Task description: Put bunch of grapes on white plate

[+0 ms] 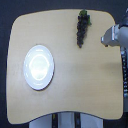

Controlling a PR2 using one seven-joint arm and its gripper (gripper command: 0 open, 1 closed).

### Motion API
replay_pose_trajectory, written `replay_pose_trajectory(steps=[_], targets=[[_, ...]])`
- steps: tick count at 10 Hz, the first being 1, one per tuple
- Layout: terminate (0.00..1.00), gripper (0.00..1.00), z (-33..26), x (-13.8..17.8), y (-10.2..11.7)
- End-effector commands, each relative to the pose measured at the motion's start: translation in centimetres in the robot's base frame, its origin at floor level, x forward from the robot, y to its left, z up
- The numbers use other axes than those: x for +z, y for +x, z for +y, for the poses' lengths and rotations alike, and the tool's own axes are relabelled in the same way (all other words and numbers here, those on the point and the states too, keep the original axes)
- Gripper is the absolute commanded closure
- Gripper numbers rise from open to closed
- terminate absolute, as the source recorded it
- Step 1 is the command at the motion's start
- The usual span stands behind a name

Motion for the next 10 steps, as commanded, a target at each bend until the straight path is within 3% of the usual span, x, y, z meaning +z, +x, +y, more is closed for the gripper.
replay_pose_trajectory(steps=[1, 5, 10], targets=[[0.00, 0.00, 0.1, 0.0, 0.0], [0.00, 0.00, 2.7, -0.2, 1.8], [0.00, 0.00, 9.7, -0.8, 6.3]])
